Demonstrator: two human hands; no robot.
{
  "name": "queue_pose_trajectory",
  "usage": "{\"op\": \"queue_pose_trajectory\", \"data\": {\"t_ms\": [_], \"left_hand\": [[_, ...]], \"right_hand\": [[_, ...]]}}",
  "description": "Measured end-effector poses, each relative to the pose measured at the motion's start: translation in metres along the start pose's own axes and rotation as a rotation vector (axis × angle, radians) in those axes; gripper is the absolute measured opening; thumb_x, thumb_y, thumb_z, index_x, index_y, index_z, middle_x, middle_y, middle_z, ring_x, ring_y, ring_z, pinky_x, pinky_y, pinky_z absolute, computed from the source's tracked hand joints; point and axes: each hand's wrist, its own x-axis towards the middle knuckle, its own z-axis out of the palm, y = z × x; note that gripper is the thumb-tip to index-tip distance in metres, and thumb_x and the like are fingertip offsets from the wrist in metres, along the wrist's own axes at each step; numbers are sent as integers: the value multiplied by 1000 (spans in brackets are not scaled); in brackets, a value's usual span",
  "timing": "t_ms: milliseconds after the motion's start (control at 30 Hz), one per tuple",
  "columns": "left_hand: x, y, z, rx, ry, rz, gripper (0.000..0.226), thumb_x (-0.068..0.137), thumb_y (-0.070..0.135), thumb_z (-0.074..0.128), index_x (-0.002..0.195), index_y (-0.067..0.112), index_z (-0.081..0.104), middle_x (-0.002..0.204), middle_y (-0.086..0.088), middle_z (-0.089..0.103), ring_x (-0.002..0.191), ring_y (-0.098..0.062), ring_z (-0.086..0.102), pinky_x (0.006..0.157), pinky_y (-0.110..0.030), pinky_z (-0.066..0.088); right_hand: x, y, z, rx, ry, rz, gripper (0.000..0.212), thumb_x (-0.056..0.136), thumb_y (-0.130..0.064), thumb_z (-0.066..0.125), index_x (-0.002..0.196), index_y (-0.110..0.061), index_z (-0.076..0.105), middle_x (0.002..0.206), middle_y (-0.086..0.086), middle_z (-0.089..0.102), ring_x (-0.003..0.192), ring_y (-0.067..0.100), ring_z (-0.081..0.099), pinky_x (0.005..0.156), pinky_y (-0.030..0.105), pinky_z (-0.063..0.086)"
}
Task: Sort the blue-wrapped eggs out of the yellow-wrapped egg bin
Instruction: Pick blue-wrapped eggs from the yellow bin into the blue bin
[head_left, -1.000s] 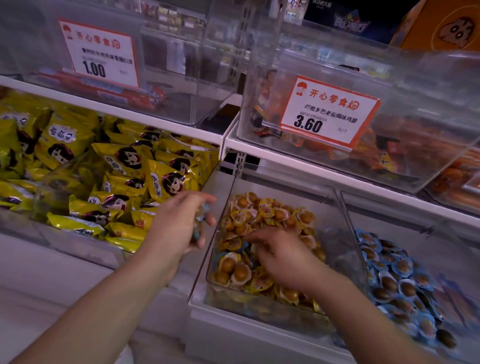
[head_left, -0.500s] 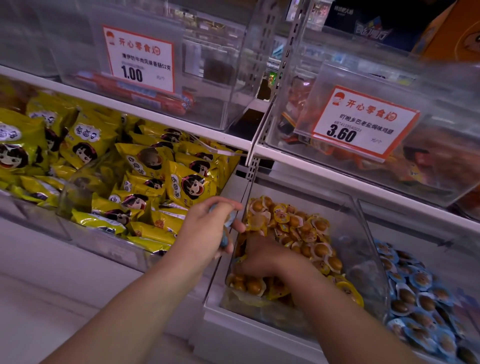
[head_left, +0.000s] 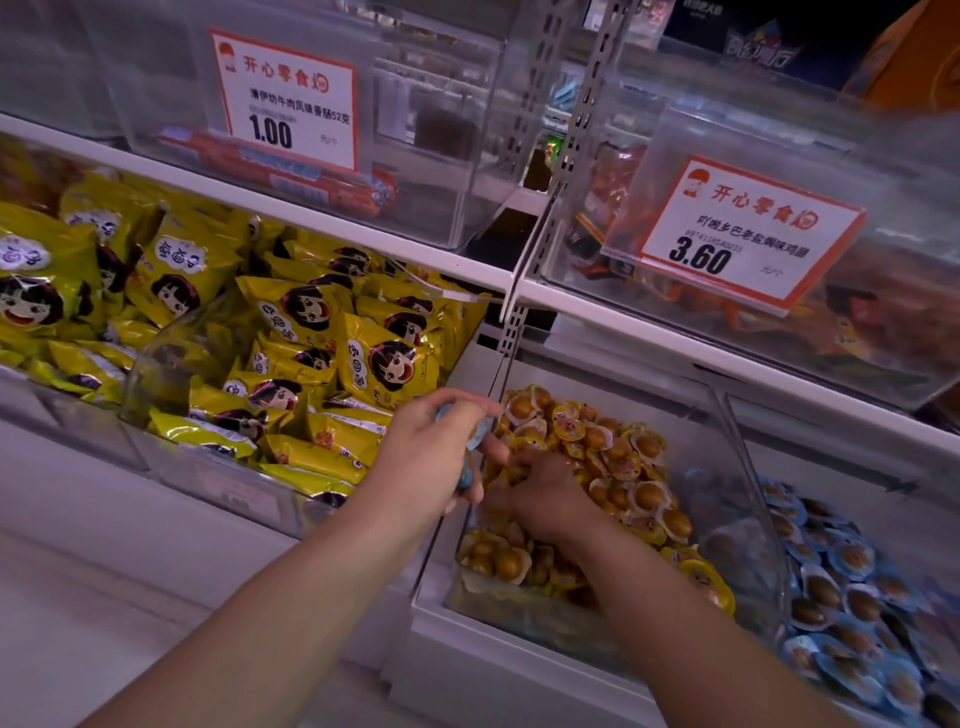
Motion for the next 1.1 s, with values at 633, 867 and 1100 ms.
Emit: {"op": "queue_pose_trajectory", "data": {"t_ms": [633,867,1100], "left_hand": [[-8,-42,82,370,-164,-6,31,93,63,48,91,36,64,74,5,68,55,-14,59,60,-25,49],[17,-61,93,172,8,-66,13,95,31,63,85,28,70,75,6,70,46,-14,57,40,-20,40],[26,-67,94,143,161,94,15,98,30,59,88,30,71,88,7,72,74,-17,67,48,-22,49]], "right_hand": [[-76,30,-81,803,161,112,36,79,-28,77,111,-11,72,94,6,76,70,19,71,55,29,53],[-66,32,-88,1162,204,144,36,99,-40,50,106,-12,71,100,7,73,73,19,66,62,30,49],[-75,36,-90,1182,219,156,23,94,-26,58,89,-15,78,87,11,72,64,17,65,52,28,47]]}}
